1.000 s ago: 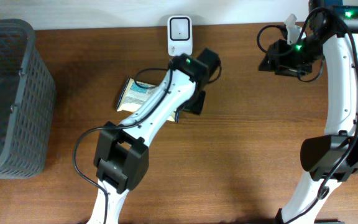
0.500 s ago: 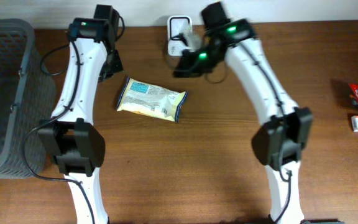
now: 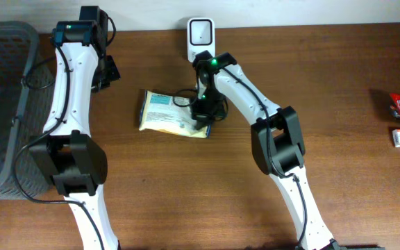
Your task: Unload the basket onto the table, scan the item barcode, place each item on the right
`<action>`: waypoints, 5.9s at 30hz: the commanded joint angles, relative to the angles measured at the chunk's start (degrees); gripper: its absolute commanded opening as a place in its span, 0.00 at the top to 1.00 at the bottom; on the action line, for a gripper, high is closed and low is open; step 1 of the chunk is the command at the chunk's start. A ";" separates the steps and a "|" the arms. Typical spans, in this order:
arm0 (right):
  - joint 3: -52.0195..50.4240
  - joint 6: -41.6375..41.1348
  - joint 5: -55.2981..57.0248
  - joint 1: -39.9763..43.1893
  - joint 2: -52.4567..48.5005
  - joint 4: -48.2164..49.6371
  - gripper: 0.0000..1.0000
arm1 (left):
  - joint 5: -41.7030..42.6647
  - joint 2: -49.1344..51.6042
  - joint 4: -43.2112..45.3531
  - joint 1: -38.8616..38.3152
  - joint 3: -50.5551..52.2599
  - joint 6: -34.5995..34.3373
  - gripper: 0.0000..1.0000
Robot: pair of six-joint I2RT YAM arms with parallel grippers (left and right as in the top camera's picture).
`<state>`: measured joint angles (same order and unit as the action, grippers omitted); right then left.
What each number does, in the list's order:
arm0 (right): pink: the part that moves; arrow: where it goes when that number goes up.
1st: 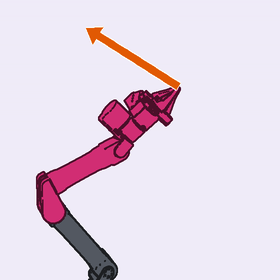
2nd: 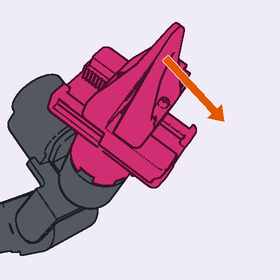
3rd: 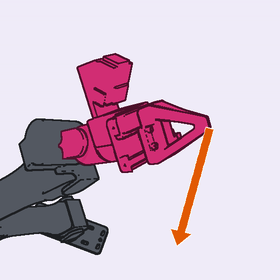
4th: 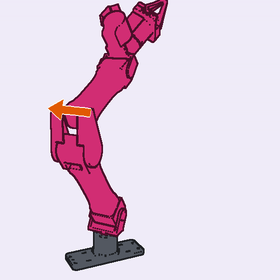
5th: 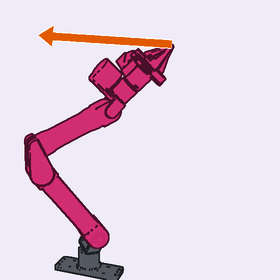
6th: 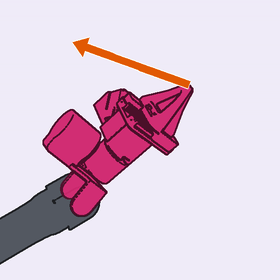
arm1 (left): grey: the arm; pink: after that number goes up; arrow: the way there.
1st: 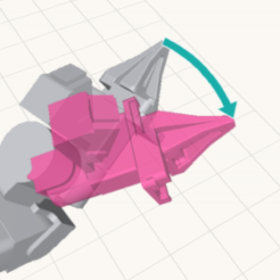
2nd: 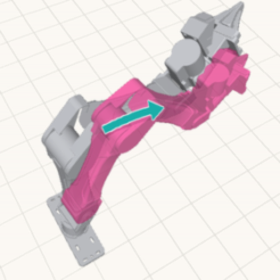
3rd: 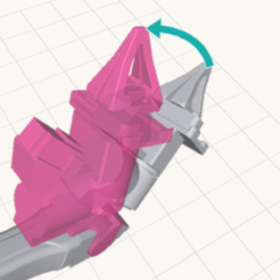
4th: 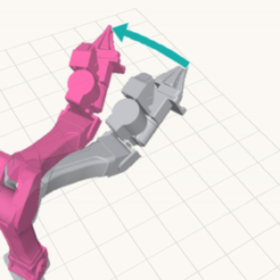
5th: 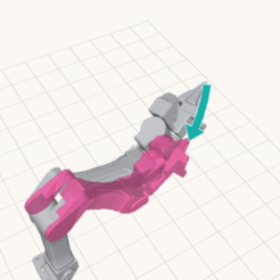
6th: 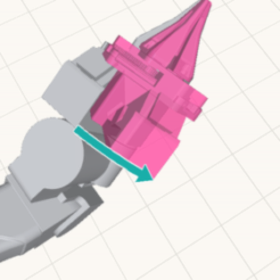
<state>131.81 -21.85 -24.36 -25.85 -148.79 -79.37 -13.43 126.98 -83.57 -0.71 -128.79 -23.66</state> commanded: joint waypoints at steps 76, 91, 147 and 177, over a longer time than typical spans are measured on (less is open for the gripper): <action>-13.60 10.49 17.14 9.90 17.25 -3.48 0.58 | 26.03 2.86 13.00 -15.26 13.99 17.25 1.00; -11.04 4.42 25.05 14.78 17.40 -5.79 0.01 | 25.64 2.89 13.86 -15.26 14.21 16.81 0.69; -8.85 6.97 33.44 16.17 17.29 -4.17 0.02 | -38.25 2.45 -2.64 -18.45 -14.82 9.33 1.00; -8.83 6.97 33.44 16.17 17.29 -4.17 0.01 | -12.90 2.67 -0.50 -19.58 -1.29 4.83 0.99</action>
<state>122.10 -14.81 8.12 -10.13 -132.16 -83.55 -38.22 131.57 -84.38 -17.43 -130.91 -17.87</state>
